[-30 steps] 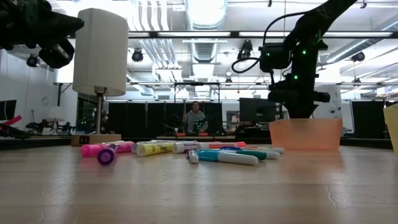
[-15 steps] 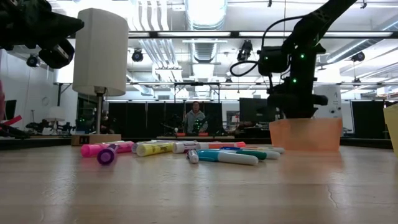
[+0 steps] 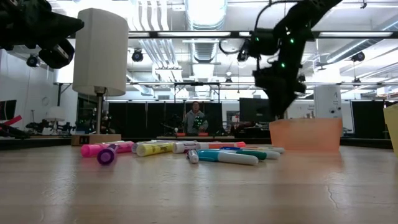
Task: Pick & Place Markers
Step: Put the orange eraser marker into the orange bin
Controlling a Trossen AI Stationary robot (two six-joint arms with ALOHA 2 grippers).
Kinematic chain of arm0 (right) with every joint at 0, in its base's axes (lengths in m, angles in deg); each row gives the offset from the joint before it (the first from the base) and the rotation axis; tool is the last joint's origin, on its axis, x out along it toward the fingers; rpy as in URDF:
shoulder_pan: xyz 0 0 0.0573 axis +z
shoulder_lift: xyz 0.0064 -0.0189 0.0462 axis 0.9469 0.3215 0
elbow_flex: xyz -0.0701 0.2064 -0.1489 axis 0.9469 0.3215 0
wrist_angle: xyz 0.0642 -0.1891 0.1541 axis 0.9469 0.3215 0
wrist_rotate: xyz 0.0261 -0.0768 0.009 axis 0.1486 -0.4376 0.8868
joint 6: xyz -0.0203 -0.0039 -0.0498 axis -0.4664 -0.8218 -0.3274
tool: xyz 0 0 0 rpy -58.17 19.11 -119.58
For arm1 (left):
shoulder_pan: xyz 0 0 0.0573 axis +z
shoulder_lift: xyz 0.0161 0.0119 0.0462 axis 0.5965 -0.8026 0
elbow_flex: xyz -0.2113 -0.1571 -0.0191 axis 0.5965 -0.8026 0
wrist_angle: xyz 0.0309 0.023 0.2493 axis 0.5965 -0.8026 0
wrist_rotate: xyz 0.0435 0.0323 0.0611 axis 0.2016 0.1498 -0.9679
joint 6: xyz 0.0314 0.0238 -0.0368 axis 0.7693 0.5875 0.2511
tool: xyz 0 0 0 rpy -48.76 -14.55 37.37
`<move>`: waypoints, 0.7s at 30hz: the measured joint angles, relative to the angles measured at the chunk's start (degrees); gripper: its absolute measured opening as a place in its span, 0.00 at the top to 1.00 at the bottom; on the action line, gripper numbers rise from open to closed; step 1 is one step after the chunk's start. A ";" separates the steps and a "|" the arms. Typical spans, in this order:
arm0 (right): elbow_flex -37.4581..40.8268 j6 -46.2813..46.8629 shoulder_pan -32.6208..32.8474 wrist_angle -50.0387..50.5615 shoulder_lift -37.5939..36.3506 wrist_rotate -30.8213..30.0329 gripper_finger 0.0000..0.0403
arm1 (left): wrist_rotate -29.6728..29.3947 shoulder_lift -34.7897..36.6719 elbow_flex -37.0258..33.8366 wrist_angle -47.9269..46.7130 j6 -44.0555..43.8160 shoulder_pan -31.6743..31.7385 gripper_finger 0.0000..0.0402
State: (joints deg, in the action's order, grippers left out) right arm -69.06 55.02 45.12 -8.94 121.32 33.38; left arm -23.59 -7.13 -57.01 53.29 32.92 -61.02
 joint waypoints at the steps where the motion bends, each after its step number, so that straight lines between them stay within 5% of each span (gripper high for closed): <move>1: -0.74 -1.18 0.71 0.00 0.01 0.01 0.58 | 0.00 0.00 0.00 0.00 0.11 0.00 1.00; 12: -3.34 -17.27 10.75 -8.36 0.35 11.34 0.63 | 0.00 -0.01 0.00 -0.04 0.52 -0.01 1.00; 21: -4.17 -20.35 16.87 -11.83 4.74 11.62 0.64 | 0.00 0.00 0.00 -0.13 0.51 -0.01 1.00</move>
State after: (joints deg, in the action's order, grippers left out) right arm -73.23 34.67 61.99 -20.77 126.06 45.00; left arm -23.59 -7.13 -57.01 53.17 33.43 -61.03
